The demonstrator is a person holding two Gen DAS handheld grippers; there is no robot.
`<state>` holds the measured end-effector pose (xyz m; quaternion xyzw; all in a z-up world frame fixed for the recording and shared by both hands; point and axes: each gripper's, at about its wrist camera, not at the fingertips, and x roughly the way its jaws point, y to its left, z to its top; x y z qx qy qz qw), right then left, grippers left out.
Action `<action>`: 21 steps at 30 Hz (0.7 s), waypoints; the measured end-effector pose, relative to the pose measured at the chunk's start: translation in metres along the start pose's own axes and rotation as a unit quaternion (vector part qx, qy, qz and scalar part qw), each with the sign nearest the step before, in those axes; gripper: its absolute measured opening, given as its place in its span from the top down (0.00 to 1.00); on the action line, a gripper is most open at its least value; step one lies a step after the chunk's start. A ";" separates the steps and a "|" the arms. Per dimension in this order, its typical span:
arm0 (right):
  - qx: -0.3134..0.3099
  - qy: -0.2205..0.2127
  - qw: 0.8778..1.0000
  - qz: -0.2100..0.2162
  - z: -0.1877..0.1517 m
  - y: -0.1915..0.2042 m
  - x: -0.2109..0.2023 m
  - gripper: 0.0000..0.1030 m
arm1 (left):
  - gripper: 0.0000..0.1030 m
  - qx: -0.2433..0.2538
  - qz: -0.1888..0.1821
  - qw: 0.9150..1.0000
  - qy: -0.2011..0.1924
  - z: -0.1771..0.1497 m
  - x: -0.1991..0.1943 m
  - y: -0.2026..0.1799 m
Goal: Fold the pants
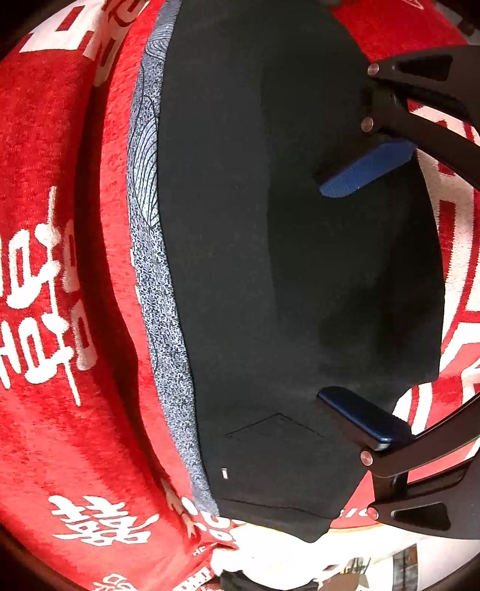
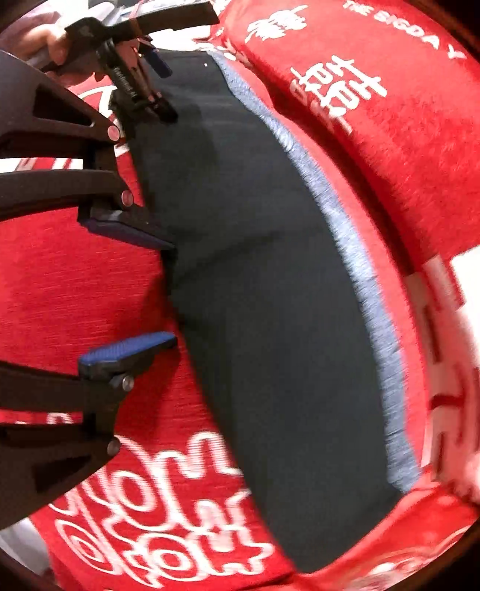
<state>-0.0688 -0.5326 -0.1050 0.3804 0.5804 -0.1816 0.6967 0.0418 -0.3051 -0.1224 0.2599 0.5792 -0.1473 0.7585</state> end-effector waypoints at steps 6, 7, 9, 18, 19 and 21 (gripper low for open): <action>0.000 -0.004 1.000 0.009 -0.014 -0.003 -0.005 0.50 | 0.00 0.000 0.005 1.000 0.001 0.001 0.003 0.003; 0.000 -0.004 1.000 0.010 -0.014 -0.003 -0.005 0.49 | 0.00 0.001 0.005 1.000 0.002 0.000 0.000 0.000; 0.001 -0.005 1.000 0.015 -0.013 -0.003 -0.004 0.46 | 0.00 0.001 0.007 1.000 0.007 0.001 -0.002 -0.003; -0.001 -0.007 1.000 0.024 -0.013 -0.004 -0.002 0.43 | 0.00 0.017 0.031 0.999 0.023 0.005 -0.008 -0.015; -0.001 -0.007 1.000 0.026 -0.013 -0.004 -0.002 0.42 | 0.00 0.018 0.032 0.999 0.025 0.005 -0.008 -0.015; -0.003 -0.008 1.000 0.028 -0.013 -0.004 -0.002 0.42 | 0.00 0.020 0.036 0.999 0.028 0.006 -0.008 -0.017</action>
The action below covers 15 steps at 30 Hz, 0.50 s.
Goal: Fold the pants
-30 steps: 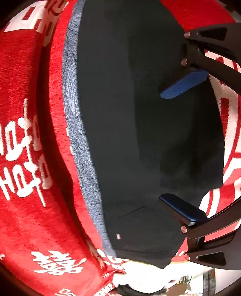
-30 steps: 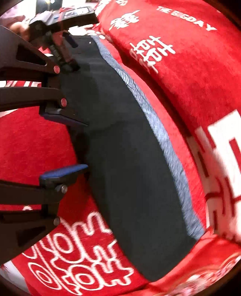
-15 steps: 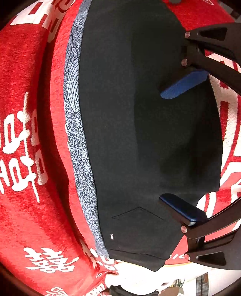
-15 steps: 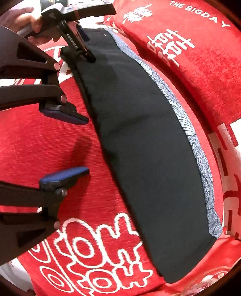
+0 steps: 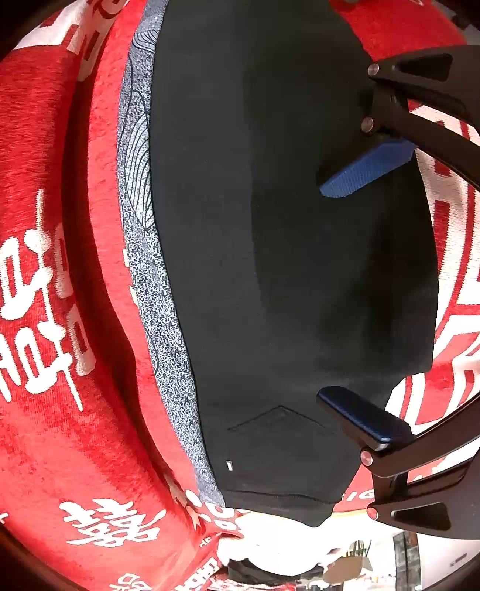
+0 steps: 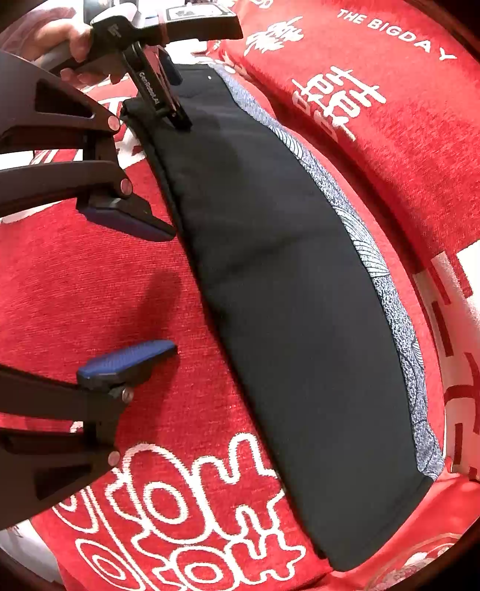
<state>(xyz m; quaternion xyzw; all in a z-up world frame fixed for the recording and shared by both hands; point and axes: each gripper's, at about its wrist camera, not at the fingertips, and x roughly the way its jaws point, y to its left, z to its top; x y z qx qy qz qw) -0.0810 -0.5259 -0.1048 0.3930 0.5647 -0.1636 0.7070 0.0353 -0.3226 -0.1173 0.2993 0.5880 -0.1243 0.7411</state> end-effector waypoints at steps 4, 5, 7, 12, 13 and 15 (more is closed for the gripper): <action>0.000 -0.001 1.000 0.003 0.000 0.000 0.000 0.39 | 0.00 0.008 0.009 1.000 0.008 0.003 0.000 -0.003; -0.001 -0.001 1.000 0.003 0.000 0.000 0.000 0.39 | 0.00 0.011 0.011 1.000 0.010 0.004 0.000 -0.004; 0.000 -0.001 1.000 0.003 0.000 0.000 0.000 0.38 | 0.00 0.015 0.017 1.000 0.013 0.005 -0.001 -0.006; 0.001 -0.002 1.000 0.008 0.000 0.000 0.000 0.37 | 0.00 0.024 0.025 0.999 0.014 0.006 -0.003 -0.009; 0.002 -0.002 1.000 0.009 0.000 0.000 0.000 0.37 | 0.00 0.027 0.026 0.999 0.015 0.006 -0.003 -0.010; 0.003 -0.002 1.000 0.014 -0.001 -0.001 0.000 0.37 | 0.00 0.032 0.026 0.999 0.017 0.007 -0.005 -0.013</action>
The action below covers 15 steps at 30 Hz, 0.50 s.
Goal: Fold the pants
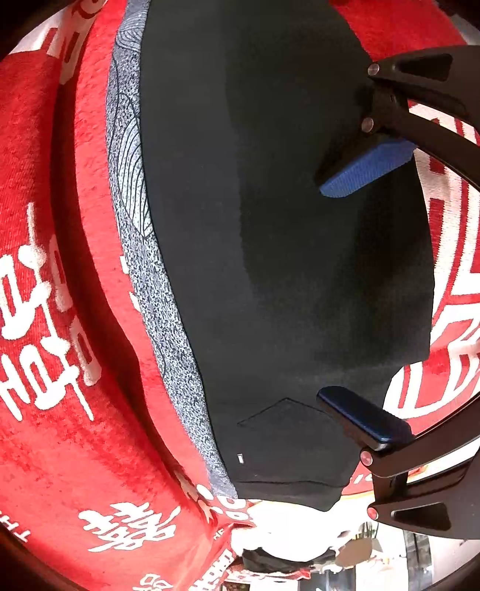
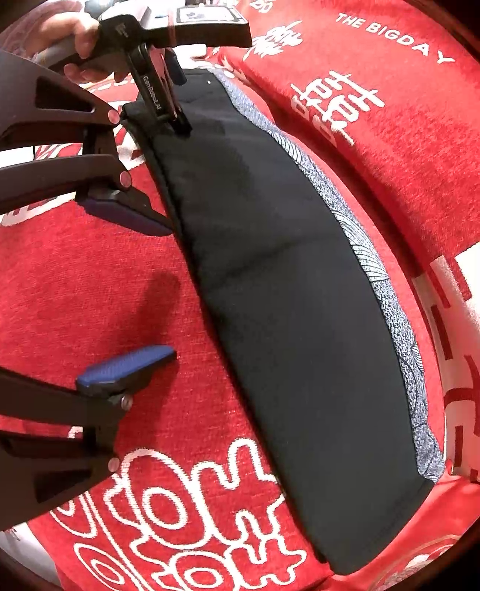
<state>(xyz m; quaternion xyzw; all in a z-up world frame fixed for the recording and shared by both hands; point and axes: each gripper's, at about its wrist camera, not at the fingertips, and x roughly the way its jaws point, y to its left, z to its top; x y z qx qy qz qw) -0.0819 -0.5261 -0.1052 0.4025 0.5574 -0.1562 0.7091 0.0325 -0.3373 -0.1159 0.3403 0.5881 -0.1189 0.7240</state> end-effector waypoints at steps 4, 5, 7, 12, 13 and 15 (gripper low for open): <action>0.006 -0.001 1.000 0.013 0.000 -0.004 -0.001 0.37 | 0.00 0.012 0.002 1.000 0.000 0.000 -0.003 -0.004; 0.007 -0.001 1.000 0.016 0.000 -0.005 -0.001 0.37 | 0.00 0.014 0.002 1.000 0.001 0.000 -0.004 -0.004; 0.010 -0.001 1.000 0.024 0.000 -0.007 -0.002 0.37 | 0.00 0.020 0.000 1.000 0.002 0.001 -0.006 -0.005; 0.014 0.002 0.999 0.044 0.003 -0.013 -0.004 0.37 | 0.00 0.037 -0.005 0.999 -0.003 0.001 -0.016 -0.018; 0.016 0.003 0.999 0.051 0.004 -0.014 -0.004 0.37 | 0.00 0.039 -0.009 0.999 -0.004 0.002 -0.019 -0.020; 0.025 0.006 0.997 0.066 0.007 -0.019 -0.006 0.37 | 0.00 0.043 -0.019 0.999 -0.003 0.003 -0.024 -0.028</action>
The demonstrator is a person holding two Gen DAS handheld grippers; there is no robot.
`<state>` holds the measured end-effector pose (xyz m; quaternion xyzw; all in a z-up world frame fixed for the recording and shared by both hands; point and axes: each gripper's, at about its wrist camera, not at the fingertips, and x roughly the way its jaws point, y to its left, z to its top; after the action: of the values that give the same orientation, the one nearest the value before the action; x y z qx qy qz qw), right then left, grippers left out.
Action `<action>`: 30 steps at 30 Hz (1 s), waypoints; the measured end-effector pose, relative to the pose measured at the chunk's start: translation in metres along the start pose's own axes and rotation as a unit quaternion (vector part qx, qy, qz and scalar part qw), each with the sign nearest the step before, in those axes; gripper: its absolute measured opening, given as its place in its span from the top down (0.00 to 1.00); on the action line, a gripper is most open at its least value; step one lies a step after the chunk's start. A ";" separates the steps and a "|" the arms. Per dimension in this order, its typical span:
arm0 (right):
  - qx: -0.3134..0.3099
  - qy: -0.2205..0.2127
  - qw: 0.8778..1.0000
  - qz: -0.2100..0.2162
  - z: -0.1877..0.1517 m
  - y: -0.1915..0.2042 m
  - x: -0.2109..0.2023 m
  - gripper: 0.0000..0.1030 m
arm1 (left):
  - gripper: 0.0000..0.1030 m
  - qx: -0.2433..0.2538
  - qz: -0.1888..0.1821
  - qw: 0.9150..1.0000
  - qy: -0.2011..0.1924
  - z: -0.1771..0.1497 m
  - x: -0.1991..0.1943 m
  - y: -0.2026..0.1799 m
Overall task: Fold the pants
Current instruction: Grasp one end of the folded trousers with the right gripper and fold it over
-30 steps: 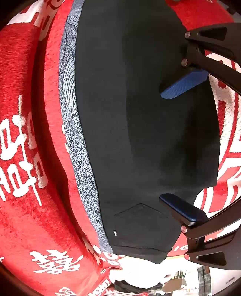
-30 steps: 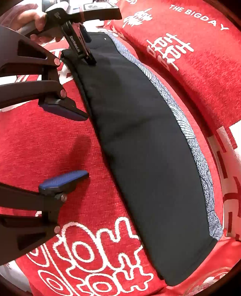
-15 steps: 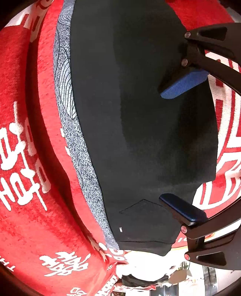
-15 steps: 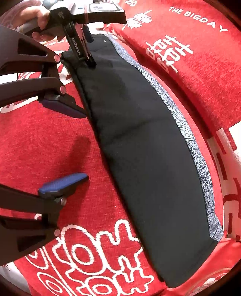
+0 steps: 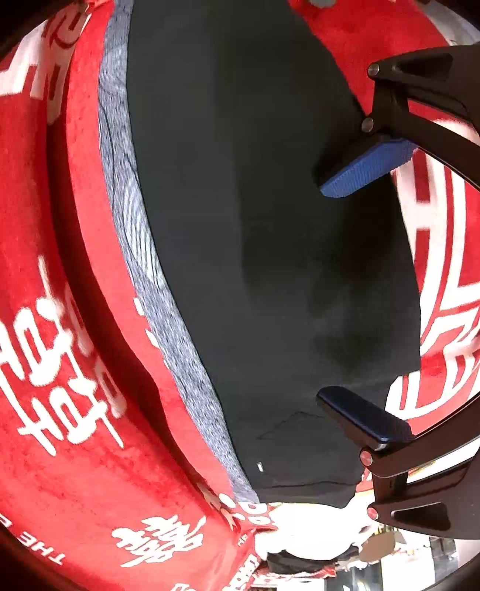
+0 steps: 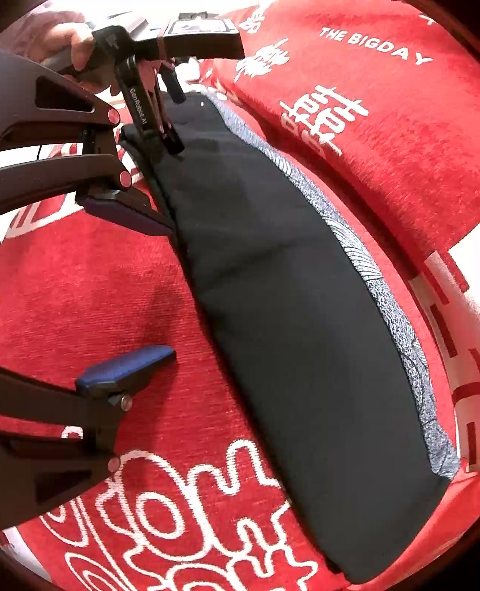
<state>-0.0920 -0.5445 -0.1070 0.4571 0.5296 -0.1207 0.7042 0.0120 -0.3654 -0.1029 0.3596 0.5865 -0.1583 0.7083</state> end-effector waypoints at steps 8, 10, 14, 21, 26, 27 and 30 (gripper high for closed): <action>0.026 -0.078 0.997 0.010 0.010 -0.024 -0.024 0.36 | 0.00 0.025 -0.062 0.998 -0.009 0.010 -0.027 -0.046; 0.034 -0.090 0.995 0.012 0.013 -0.035 -0.032 0.36 | 0.00 0.027 -0.076 0.997 -0.012 0.015 -0.031 -0.059; 0.073 -0.116 0.990 0.029 0.022 -0.069 -0.048 0.36 | 0.00 0.016 -0.097 0.995 -0.025 0.030 -0.037 -0.082; 0.157 -0.167 0.969 0.094 0.035 -0.122 -0.061 0.36 | 0.00 -0.024 -0.099 0.994 -0.033 0.050 -0.017 -0.101; 0.166 -0.181 0.961 0.123 0.035 -0.130 -0.058 0.36 | 0.00 -0.027 -0.115 0.992 -0.050 0.045 -0.015 -0.098; 0.167 -0.184 0.960 0.128 0.034 -0.131 -0.058 0.36 | 0.00 -0.023 -0.113 0.992 -0.052 0.046 -0.016 -0.101; 0.179 -0.200 0.950 0.159 0.040 -0.140 -0.054 0.36 | 0.00 -0.027 -0.111 0.992 -0.049 0.046 -0.018 -0.104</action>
<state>-0.1807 -0.6697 -0.1319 0.6210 0.2681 -0.1887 0.7120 -0.0270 -0.4726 -0.1168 0.2650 0.5914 -0.2373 0.7237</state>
